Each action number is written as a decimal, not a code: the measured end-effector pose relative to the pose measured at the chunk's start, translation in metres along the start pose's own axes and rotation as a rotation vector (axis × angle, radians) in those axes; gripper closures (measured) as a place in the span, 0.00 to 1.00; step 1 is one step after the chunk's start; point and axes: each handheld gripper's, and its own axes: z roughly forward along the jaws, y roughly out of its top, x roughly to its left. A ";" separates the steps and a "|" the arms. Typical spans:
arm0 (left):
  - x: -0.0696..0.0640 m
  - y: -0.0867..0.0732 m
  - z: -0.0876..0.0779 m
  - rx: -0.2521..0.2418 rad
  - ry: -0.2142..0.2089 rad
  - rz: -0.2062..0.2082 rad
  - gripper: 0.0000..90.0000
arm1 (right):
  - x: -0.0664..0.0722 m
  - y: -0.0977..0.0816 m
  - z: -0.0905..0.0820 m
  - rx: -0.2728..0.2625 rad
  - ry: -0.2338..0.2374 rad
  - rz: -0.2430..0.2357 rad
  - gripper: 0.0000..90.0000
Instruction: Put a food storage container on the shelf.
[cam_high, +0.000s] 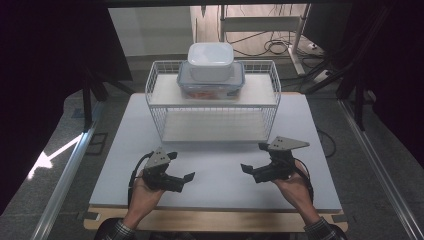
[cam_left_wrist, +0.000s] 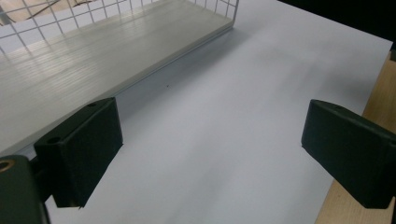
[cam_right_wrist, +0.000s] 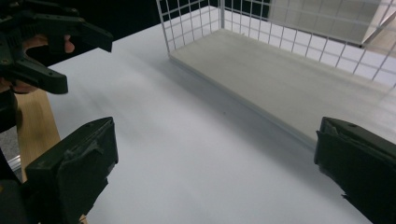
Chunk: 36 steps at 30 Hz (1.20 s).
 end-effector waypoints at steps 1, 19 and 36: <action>0.000 -0.001 0.000 0.003 0.004 0.001 0.06 | -0.001 -0.004 -0.001 0.009 -0.007 0.002 0.00; 0.000 -0.029 -0.004 0.068 0.060 0.026 0.05 | -0.001 -0.042 0.000 0.086 -0.043 -0.005 0.00; 0.009 -0.046 0.010 0.176 0.059 -0.010 0.04 | 0.006 -0.062 0.012 0.174 -0.019 -0.037 0.00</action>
